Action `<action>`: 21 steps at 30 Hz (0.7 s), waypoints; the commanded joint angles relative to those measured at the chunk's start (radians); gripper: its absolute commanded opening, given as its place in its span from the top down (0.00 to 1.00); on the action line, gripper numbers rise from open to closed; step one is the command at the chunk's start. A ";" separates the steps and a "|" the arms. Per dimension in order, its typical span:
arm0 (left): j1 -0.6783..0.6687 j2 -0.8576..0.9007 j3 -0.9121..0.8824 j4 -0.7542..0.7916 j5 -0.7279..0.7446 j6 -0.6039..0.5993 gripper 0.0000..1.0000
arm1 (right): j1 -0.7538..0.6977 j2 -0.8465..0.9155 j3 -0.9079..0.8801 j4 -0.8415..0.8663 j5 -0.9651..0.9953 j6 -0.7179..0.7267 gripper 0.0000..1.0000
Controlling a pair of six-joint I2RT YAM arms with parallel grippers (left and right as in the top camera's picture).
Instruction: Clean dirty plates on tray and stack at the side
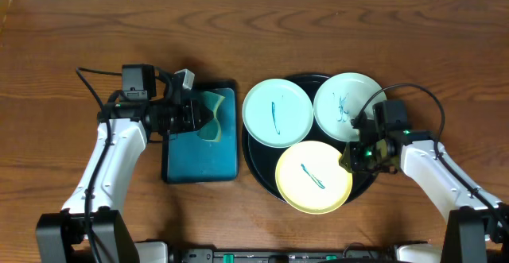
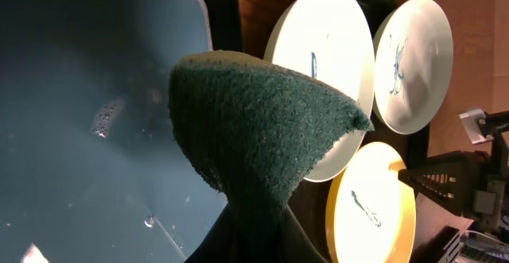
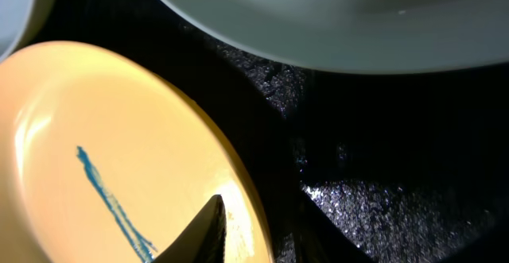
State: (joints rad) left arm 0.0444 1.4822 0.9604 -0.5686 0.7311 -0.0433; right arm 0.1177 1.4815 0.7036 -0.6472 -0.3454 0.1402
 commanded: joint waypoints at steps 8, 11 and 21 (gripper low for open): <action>0.003 -0.013 -0.005 0.001 0.024 0.024 0.92 | 0.010 0.010 -0.061 0.058 -0.014 -0.006 0.88; 0.003 -0.013 -0.005 0.002 0.024 0.024 0.92 | 0.010 0.010 -0.061 0.061 -0.014 -0.006 0.97; 0.003 -0.016 -0.005 0.090 0.017 0.016 0.92 | 0.010 0.010 -0.061 0.072 -0.014 -0.006 0.99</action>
State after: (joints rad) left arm 0.0444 1.4822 0.9600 -0.5137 0.7307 -0.0429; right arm 0.1204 1.4822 0.6514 -0.5812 -0.3698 0.1364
